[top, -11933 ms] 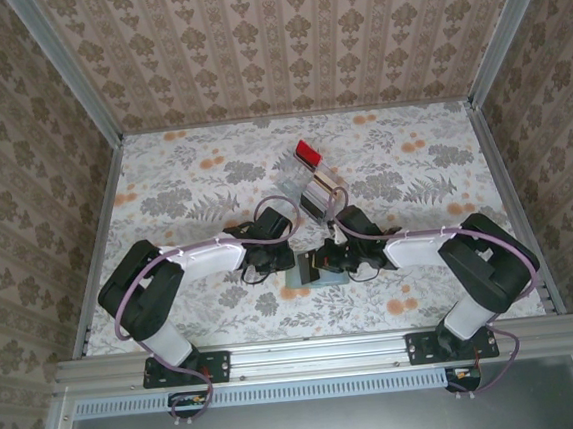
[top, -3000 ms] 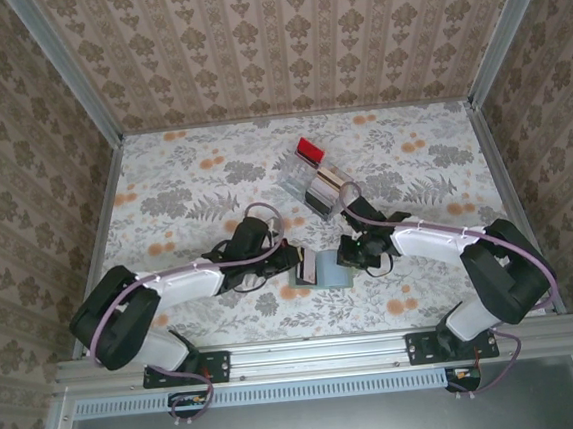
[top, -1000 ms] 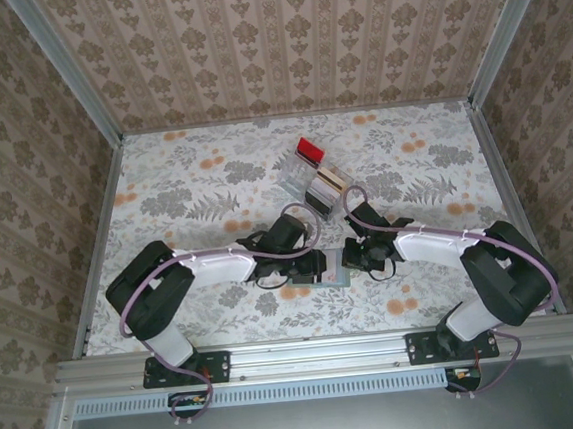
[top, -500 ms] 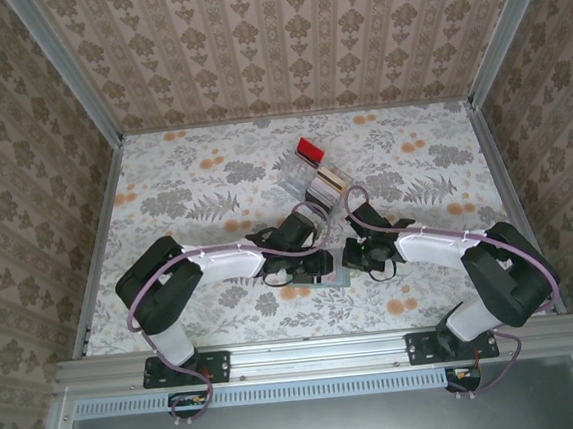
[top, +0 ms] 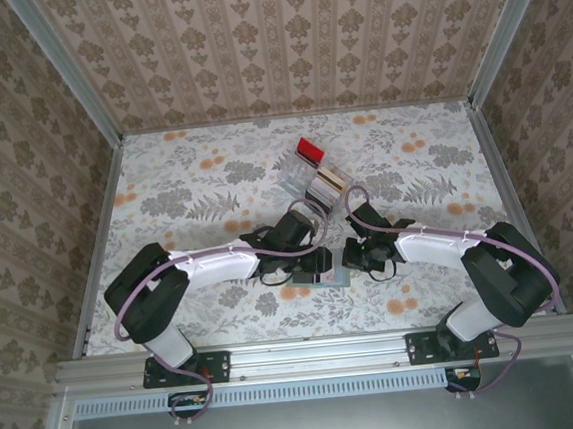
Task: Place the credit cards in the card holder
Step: Insert the credit card into the card slot.
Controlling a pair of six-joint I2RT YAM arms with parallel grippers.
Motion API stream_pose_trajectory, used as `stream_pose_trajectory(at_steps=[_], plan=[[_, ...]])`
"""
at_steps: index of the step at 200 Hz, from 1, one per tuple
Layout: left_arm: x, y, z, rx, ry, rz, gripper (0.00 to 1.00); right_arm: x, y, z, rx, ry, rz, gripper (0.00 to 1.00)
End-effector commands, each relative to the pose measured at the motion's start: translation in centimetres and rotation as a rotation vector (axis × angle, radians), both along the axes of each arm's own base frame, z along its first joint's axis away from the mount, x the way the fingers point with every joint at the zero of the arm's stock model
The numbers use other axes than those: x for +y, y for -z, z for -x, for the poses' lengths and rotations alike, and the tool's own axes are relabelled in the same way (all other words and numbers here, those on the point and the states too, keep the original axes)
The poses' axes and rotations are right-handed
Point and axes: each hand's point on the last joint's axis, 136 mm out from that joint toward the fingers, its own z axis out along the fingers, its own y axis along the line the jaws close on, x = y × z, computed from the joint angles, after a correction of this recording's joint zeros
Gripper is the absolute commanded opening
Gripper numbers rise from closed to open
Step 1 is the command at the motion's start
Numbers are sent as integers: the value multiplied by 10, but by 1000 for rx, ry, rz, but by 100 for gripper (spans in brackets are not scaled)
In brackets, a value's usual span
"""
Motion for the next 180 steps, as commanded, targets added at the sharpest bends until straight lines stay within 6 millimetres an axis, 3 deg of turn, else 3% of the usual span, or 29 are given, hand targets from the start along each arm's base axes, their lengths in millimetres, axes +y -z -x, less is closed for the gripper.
stream_pose_trajectory(at_steps=[1,53,125,144,180], plan=[[2,11,0,8,5,-52,50,-13,28,22,90,5,61,15],[-3,23,2,37,22,-79,49,-13,30,23,96,7,61,15],[-17,19,7,47,64,-43,44,-14,31,23,95,12,62,15],[-10,17,4,24,42,-75,45,-16,29,22,84,20,67,15],[25,21,-4,-12,-44,-210,48,-16,27,21,80,17,74,15]])
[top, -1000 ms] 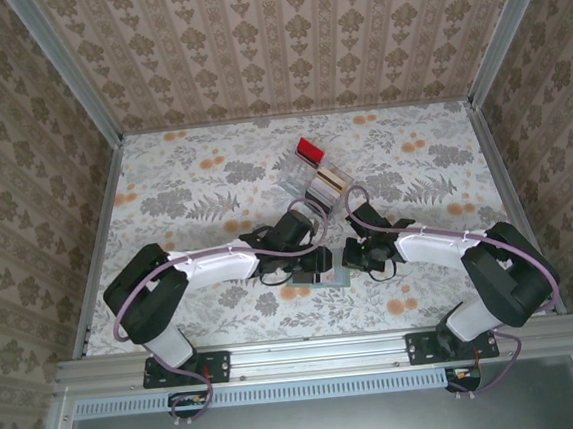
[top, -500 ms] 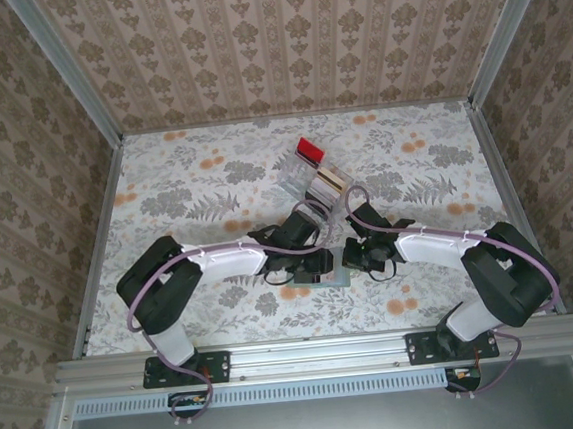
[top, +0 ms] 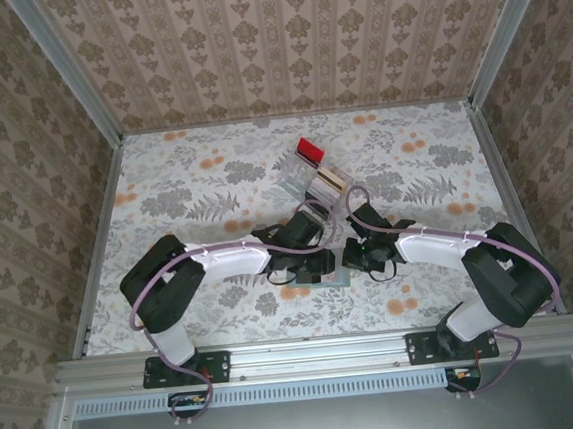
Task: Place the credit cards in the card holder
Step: Insert the credit card into the card slot.
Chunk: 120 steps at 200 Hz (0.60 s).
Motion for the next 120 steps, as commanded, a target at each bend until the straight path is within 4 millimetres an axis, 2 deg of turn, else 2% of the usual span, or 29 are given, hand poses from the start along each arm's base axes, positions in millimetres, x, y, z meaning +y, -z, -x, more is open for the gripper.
stream_pose_trajectory(at_steps=[1,30,88,120], plan=[[29,2,-2,-29,-38,-120,48,-16,27,21,83,10,77,15],[37,2,-3,-27,-59,-116,49,-16,28,20,84,9,77,15],[5,-45,-6,-90,10,68,50,-16,27,21,87,8,76,15],[1,-41,-6,-72,9,56,46,-15,28,21,87,10,74,15]])
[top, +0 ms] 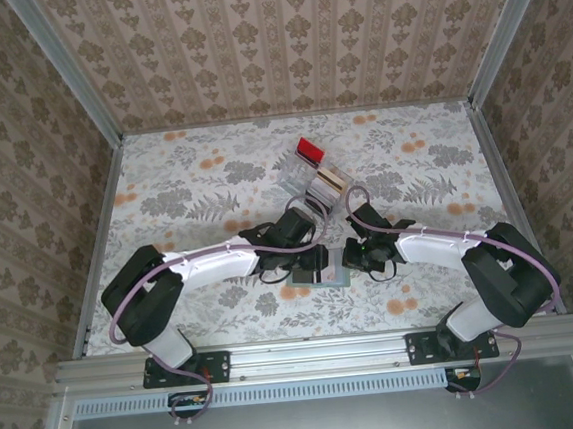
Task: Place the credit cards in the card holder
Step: Insert the credit card into the card slot.
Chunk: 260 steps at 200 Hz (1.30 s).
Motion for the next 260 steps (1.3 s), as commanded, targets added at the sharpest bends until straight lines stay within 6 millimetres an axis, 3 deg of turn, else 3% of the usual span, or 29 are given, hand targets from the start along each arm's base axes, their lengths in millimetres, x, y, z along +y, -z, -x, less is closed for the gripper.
stream_pose_trajectory(at_steps=[1,114,200,236,260], plan=[[-9,-10,-1,-10,25,24,46,-15,28,21,86,11,73,15],[-24,26,5,89,41,-17,42,-16,29,22,90,12,74,15],[-39,19,9,85,81,37,40,-16,30,22,89,16,74,15],[-32,7,5,50,55,50,41,-14,24,20,76,14,64,16],[-22,-10,-1,-6,26,63,44,-11,8,13,34,7,48,18]])
